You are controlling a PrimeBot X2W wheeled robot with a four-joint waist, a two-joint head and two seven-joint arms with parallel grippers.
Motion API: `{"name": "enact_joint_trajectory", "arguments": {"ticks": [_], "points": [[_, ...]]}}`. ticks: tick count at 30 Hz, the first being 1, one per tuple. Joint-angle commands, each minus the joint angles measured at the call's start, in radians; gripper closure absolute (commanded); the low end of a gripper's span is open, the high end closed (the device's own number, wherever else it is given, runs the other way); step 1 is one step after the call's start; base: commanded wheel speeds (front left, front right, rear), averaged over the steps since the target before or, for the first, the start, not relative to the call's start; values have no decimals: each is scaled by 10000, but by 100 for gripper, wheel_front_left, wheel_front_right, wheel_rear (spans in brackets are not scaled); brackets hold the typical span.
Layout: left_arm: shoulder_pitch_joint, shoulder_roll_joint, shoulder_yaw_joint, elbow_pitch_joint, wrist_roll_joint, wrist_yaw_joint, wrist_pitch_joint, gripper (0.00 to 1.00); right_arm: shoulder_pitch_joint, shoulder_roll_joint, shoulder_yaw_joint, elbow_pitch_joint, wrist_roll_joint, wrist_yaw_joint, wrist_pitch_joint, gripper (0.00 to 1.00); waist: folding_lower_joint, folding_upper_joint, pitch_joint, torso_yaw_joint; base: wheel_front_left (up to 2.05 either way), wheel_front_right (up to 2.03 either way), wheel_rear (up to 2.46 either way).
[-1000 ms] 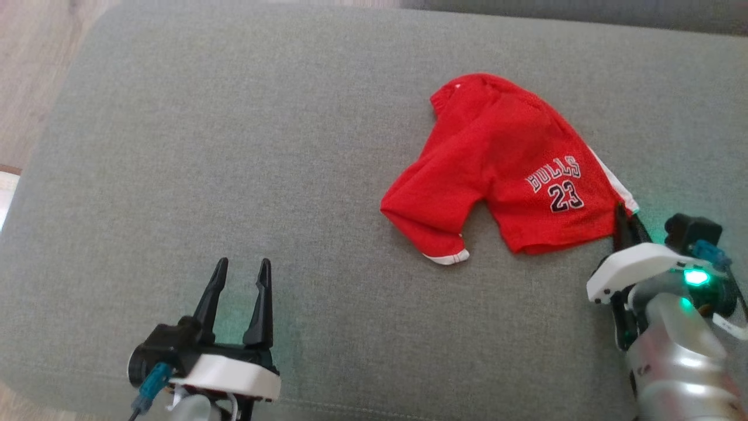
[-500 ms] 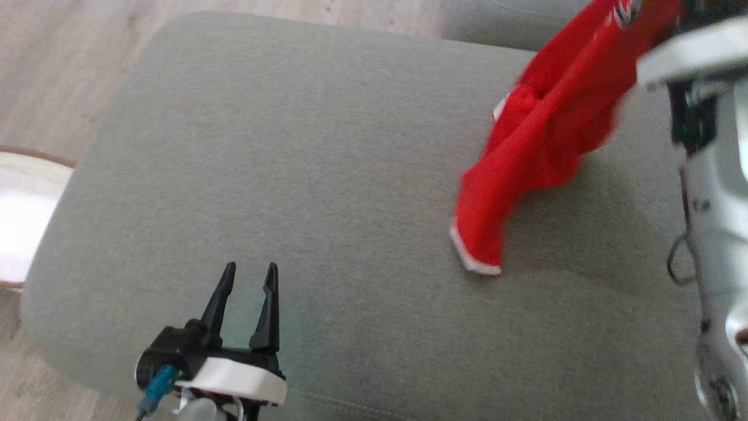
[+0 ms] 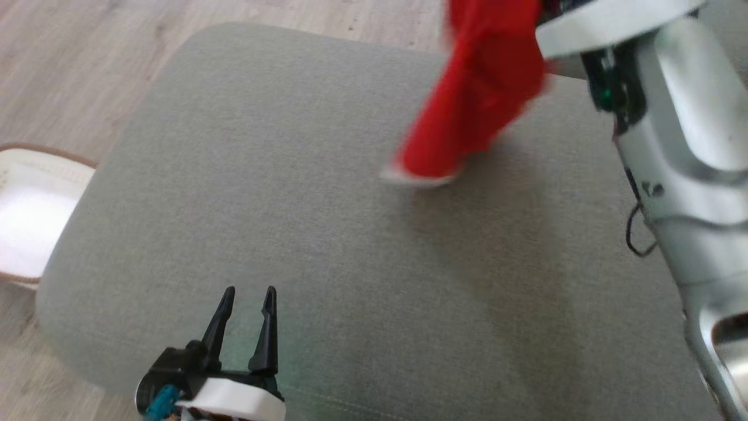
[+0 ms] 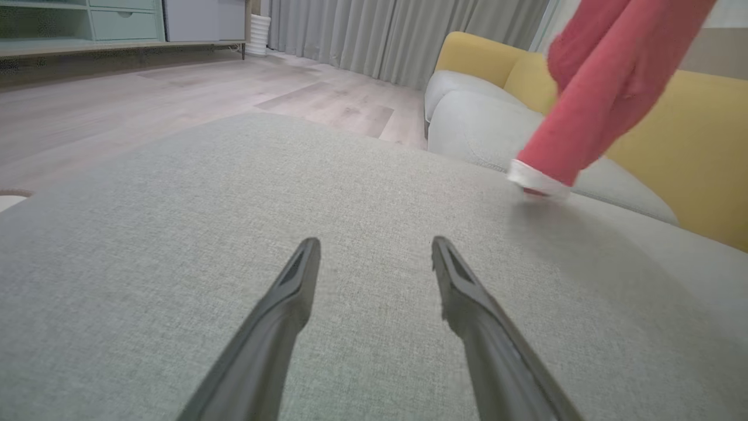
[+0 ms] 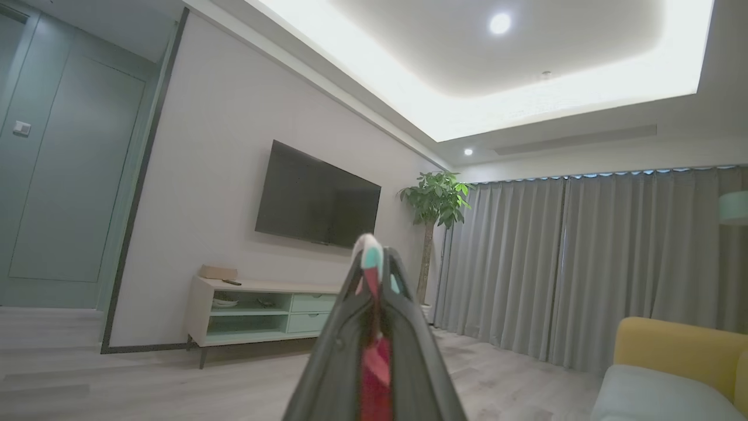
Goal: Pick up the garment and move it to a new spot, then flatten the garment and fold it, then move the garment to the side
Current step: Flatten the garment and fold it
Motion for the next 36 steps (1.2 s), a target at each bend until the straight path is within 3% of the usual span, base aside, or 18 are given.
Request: {"name": "enact_joint_trajectory", "arguments": {"ticks": [1,8,15,16,17,18,23,28,36], "points": [[-222,13,297,-260,-85,44,-53,0,401,-177,104,-418,275,-7,-50,100,0,0,44,-271,0,0,0],[-266,13,321,-218,-62,41,-53,0,2683,-1103,293,-604,861,-7,-51,100,0,0,215,-998,0,0,0],[-410,12,356,-191,-2,20,-53,0,5630,-1380,-763,264,630,-7,-51,100,0,0,390,-1618,0,0,0],[-436,12,382,-187,0,17,-53,0,5917,-1326,-893,421,497,-7,-51,86,0,0,411,-1698,0,0,0],[-462,12,406,-182,-4,14,-53,0,6155,-1276,-1074,645,382,-7,-51,18,0,0,423,-1773,0,0,0],[-491,12,419,-174,11,10,-53,0,6322,-1196,-1266,845,279,-7,-51,0,0,0,434,-1847,0,0,0],[-824,12,448,-243,-54,-10,-53,0,6805,-664,-2742,792,-811,-7,-51,0,0,0,546,-2154,0,0,0],[-1421,12,205,-193,-391,-29,-53,0,7568,414,-3999,11,-1950,-7,-51,0,0,0,586,-2412,0,0,0],[-3233,32,-1251,1029,-1491,-43,-53,0,7937,1122,-3900,-579,-2359,-7,-51,0,0,0,886,-3078,0,0,0]]}}
